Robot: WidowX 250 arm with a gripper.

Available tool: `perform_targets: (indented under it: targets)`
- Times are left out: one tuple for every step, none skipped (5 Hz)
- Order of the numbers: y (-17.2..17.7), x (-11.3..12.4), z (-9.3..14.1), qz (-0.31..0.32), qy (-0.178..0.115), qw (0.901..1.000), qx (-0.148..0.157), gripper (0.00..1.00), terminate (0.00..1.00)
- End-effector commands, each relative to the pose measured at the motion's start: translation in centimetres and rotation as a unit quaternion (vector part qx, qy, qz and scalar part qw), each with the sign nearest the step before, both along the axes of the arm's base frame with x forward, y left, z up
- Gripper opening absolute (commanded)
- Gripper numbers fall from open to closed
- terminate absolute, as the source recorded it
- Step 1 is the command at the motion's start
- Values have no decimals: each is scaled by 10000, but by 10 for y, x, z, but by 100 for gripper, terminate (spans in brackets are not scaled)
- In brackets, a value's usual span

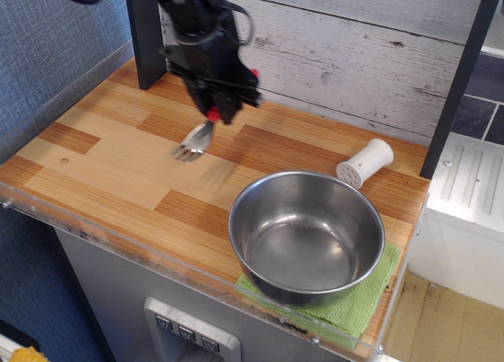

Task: Puts the form next to the salt shaker behind the pot

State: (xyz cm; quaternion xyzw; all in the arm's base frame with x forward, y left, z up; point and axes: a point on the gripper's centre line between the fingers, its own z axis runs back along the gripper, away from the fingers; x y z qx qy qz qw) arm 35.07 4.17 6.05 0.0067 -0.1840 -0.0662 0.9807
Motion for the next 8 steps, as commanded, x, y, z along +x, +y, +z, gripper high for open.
perform_targets:
  targets:
    - [-41, -5, 13, -541, -249, 9982, 53, 0, 0]
    - [-56, -5, 3, -711, -150, 9973, 68, 0, 0]
    - [-66, -3, -5, -876, -68, 9960, 132, 0, 0]
    - [-71, 2, -18, -981, 65, 9950, 160, 0, 0]
    - [-80, 8, -28, -1141, 180, 9932, 164, 0, 0]
    - [-82, 9, -31, -1152, 231, 9929, 187, 0, 0]
    - [-82, 10, -31, -917, 334, 9948, 298, 100, 0]
    - [-78, 10, -26, -909, 226, 9954, 218, 100, 0]
